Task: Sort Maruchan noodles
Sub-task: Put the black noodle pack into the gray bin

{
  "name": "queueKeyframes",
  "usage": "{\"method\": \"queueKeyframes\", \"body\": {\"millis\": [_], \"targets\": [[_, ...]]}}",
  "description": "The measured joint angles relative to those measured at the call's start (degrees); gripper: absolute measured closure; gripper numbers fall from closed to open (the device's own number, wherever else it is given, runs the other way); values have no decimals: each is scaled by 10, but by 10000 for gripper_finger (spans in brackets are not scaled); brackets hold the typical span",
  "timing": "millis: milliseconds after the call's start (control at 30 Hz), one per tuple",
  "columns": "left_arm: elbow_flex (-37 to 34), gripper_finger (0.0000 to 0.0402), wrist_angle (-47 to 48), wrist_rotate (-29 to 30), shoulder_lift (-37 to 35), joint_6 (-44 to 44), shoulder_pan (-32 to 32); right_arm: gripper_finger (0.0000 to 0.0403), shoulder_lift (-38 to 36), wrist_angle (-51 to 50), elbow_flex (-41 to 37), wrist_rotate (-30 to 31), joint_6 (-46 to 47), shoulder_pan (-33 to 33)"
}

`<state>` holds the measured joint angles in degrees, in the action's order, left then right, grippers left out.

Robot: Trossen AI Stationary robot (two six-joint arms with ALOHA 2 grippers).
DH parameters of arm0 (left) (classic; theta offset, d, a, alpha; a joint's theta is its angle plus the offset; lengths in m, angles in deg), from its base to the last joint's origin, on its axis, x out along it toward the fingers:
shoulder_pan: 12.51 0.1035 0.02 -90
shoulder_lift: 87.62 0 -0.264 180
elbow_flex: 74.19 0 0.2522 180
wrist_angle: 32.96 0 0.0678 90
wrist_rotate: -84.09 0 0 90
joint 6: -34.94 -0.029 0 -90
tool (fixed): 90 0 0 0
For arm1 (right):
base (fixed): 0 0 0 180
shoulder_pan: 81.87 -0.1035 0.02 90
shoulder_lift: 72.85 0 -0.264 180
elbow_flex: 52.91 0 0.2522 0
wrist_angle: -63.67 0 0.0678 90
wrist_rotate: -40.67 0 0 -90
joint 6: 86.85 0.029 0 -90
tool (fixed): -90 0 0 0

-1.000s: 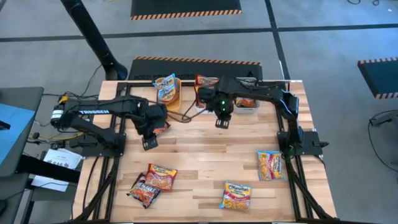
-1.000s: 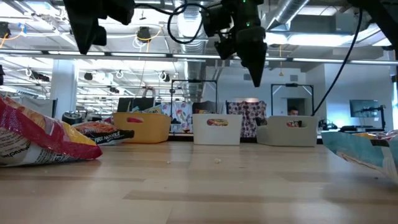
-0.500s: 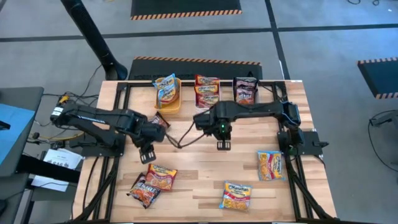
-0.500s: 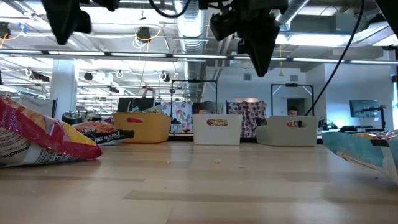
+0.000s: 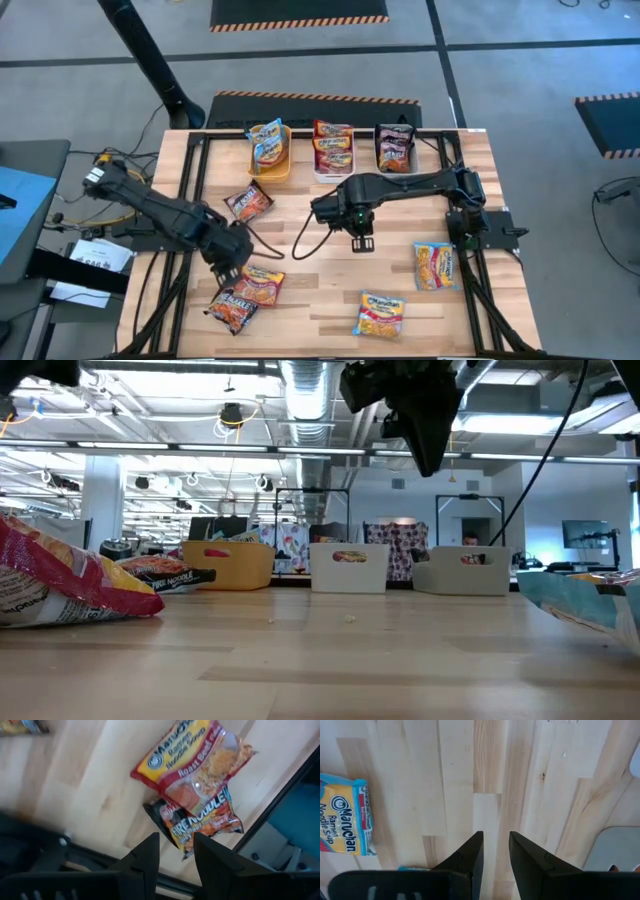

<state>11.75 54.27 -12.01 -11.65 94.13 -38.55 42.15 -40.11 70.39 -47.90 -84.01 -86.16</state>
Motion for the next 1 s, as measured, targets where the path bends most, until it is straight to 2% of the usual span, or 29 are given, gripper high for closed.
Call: {"method": "queueKeyframes", "body": {"millis": [167, 433, 667, 767, 1000], "targets": [[0, 274, -9, -15, 27, 88, -41, 285, 0, 0, 0, 0, -3, -1], [0, 236, -16, -87, 106, 141, -90, 285, 0, 0, 0, 1, -20, -1], [0, 241, -114, -79, 161, 184, -124, 285, 0, 0, 0, 1, -33, -1], [0, 241, -142, -58, 172, 206, -136, 285, 0, 0, 0, 1, -33, -1], [0, 242, -151, -8, 179, 294, -158, 285, 0, 0, 0, 1, -33, -2]]}}
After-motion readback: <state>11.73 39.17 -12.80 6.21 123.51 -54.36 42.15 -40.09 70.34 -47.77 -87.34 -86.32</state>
